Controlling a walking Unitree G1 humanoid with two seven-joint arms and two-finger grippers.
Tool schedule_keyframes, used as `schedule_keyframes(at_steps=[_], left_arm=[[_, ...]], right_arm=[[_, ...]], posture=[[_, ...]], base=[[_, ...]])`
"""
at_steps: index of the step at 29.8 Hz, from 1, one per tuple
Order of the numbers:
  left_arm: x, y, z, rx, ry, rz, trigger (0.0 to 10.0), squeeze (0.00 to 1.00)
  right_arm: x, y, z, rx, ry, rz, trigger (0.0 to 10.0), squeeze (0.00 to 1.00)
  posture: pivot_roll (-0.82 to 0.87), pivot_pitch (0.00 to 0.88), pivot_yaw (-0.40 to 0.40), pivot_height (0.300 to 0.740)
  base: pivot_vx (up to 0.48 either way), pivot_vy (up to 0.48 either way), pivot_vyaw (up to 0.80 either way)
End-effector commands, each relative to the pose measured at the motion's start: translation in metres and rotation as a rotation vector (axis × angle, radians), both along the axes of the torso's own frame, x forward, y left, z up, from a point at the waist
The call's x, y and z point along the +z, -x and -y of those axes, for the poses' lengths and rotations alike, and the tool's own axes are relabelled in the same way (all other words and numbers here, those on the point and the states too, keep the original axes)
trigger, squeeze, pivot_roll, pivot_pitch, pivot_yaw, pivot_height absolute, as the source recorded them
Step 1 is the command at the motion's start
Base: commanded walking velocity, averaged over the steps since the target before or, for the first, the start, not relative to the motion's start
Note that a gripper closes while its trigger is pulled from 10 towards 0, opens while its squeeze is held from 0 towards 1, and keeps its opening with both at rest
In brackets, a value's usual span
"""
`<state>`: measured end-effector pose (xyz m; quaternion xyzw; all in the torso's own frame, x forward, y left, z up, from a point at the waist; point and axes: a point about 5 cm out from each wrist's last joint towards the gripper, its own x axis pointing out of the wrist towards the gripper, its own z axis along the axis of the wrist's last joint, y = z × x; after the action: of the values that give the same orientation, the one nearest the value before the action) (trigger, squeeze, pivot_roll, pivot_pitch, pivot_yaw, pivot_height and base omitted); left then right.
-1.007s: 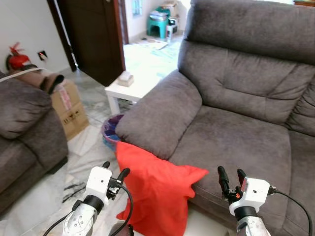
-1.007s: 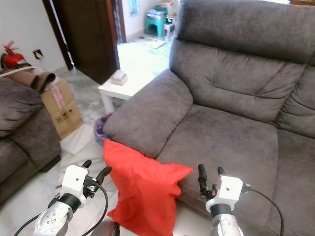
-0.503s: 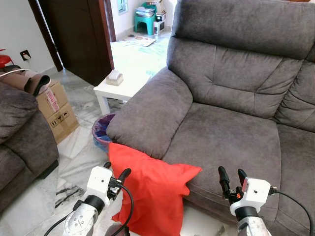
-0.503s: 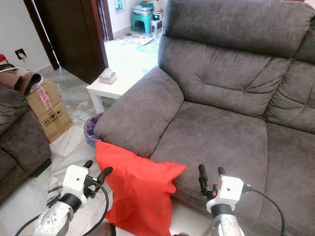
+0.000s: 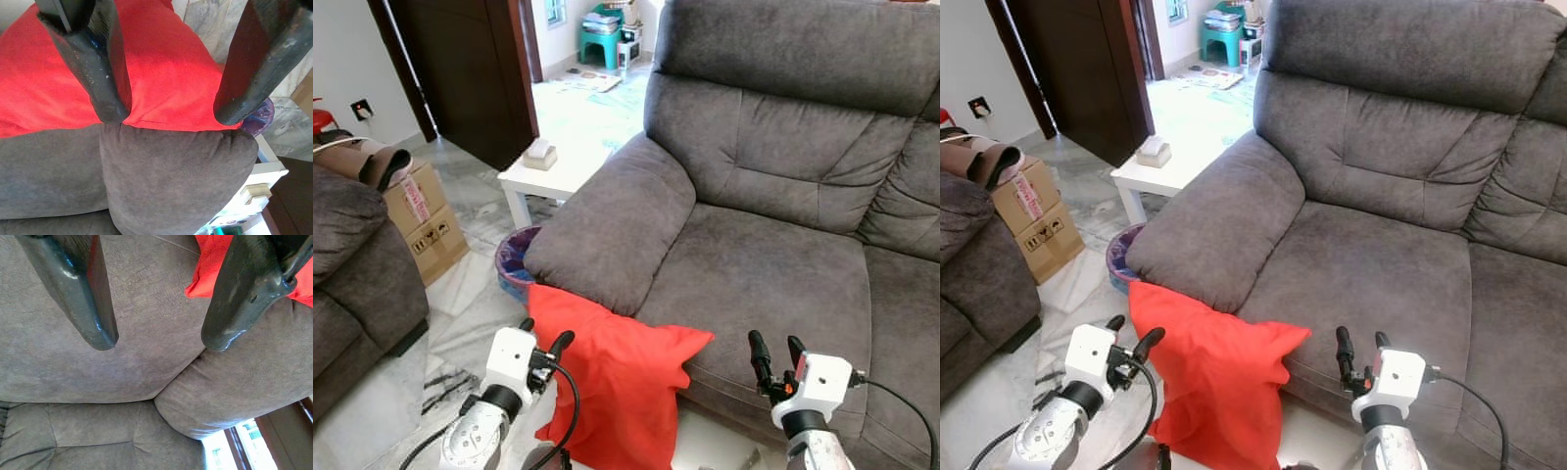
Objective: Move the pillow to the sofa from floor
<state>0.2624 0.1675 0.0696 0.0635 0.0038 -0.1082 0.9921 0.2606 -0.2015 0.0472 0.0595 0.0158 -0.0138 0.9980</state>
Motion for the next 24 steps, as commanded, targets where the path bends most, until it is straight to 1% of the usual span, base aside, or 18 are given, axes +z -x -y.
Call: schedule_keyframes(at_steps=[1, 8, 13, 17, 24], left_arm=[[-0.0005, 0.0001, -0.0024, 0.01, -0.009, -0.001, 10.0, 0.0], [-0.0003, 0.0003, -0.0028, 0.013, -0.01, 0.001, 10.0, 0.0], [-0.0003, 0.0004, -0.0032, 0.016, -0.009, 0.001, 10.0, 0.0], [-0.0001, 0.0002, -0.0033, 0.016, -0.009, 0.003, 10.0, 0.0], [0.0003, 0.0002, -0.0041, 0.023, -0.009, 0.005, 10.0, 0.0]], right_arm=[[-0.0023, 0.0014, 0.0015, -0.009, -0.001, -0.009, 10.0, 0.0], [-0.0024, 0.0012, 0.001, -0.007, -0.004, -0.011, 10.0, 0.0], [-0.0045, 0.0009, 0.0, -0.002, 0.01, -0.034, 10.0, 0.0], [-0.0046, 0.0007, 0.0003, -0.01, 0.002, -0.028, 10.0, 0.0], [-0.0035, 0.001, 0.0011, -0.012, 0.007, -0.021, 10.0, 0.0]], posture=[[-0.01, 0.108, 0.022, 0.614], [-0.01, 0.11, 0.023, 0.614], [-0.01, 0.109, 0.024, 0.614], [-0.01, 0.109, 0.023, 0.589], [-0.01, 0.109, 0.021, 0.589]], base=[[0.0, 0.0, 0.0], [0.0, 0.0, 0.0], [0.0, 0.0, 0.0], [0.0, 0.0, 0.0], [0.0, 0.0, 0.0]])
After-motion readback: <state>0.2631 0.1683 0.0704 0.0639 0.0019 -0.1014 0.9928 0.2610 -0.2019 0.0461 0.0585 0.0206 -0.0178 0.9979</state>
